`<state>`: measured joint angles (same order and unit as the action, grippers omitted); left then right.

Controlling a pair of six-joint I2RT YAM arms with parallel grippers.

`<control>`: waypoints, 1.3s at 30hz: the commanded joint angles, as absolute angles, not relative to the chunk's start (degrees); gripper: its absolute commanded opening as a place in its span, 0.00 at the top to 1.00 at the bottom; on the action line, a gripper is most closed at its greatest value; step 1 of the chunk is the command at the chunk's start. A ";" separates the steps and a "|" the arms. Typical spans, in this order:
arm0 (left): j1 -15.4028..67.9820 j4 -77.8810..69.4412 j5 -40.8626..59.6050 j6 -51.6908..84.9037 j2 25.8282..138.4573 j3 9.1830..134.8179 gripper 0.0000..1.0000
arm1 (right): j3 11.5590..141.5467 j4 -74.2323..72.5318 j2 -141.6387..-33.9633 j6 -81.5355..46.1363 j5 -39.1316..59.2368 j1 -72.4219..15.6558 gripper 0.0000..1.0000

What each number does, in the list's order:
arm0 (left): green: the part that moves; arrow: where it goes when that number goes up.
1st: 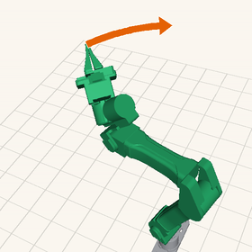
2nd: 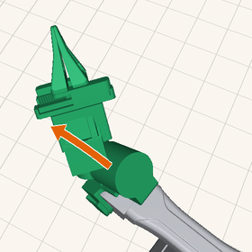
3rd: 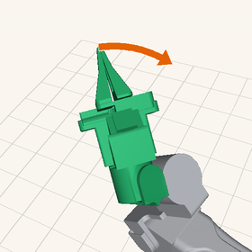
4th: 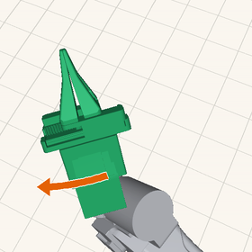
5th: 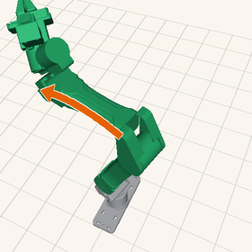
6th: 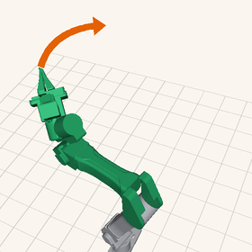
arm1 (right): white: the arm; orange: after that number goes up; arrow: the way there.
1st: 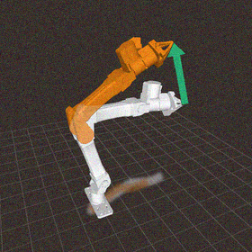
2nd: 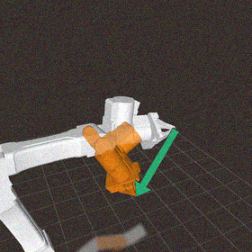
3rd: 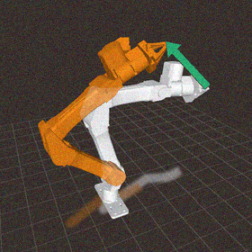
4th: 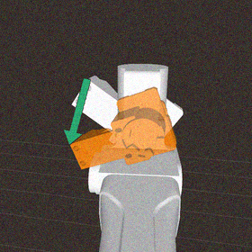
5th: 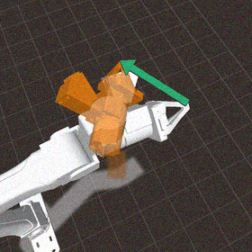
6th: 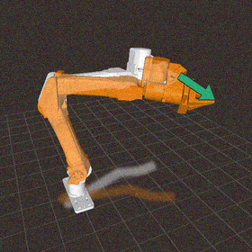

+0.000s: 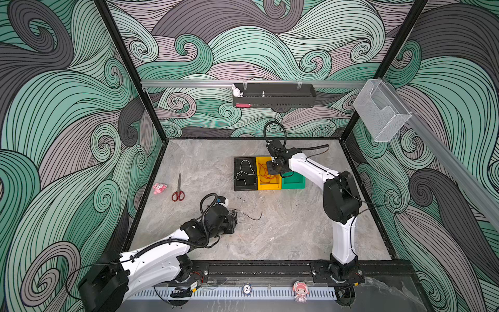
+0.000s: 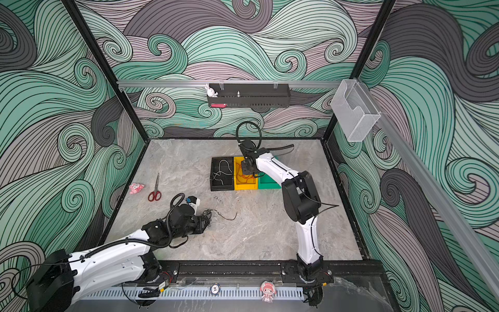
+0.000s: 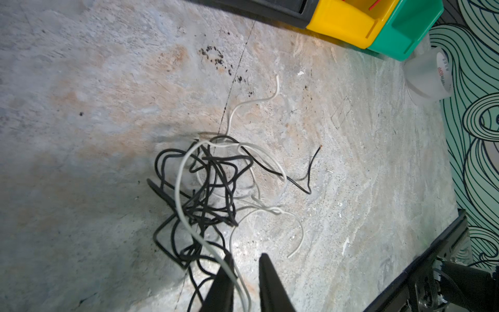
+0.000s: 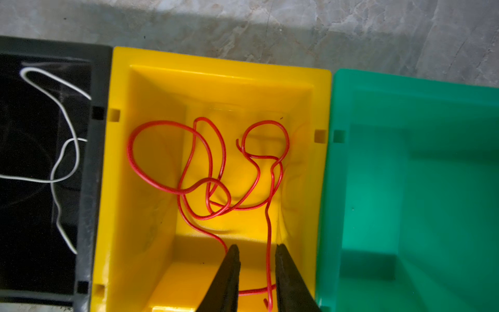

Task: Untangle the cables
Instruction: 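Move the right gripper back to the black and white tangle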

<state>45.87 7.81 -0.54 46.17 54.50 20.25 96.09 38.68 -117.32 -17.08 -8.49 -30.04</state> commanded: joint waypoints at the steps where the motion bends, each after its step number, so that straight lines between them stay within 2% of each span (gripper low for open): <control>1: 45.53 8.78 -0.79 45.58 53.81 21.38 0.79 | 96.05 38.29 -113.53 -16.26 -5.15 -30.65 0.73; 6: 45.51 8.81 -0.27 45.62 53.76 21.44 0.78 | 91.55 35.04 -108.07 -16.56 -0.33 -31.13 0.67; 12: 45.50 9.14 1.03 44.70 53.58 22.10 0.66 | 81.40 30.61 -99.64 -17.39 8.81 -32.46 0.63; 18: 45.50 10.81 1.16 43.89 50.96 22.21 0.56 | 70.84 26.88 -94.26 -17.67 15.92 -37.59 0.57; 26: 45.52 15.82 -1.09 44.24 45.77 22.72 0.46 | 60.91 18.99 -92.90 -19.14 19.15 -44.94 0.56; 39: 45.47 15.58 -3.70 44.67 40.35 21.79 0.41 | 55.82 11.08 -95.69 -20.70 17.32 -52.84 0.55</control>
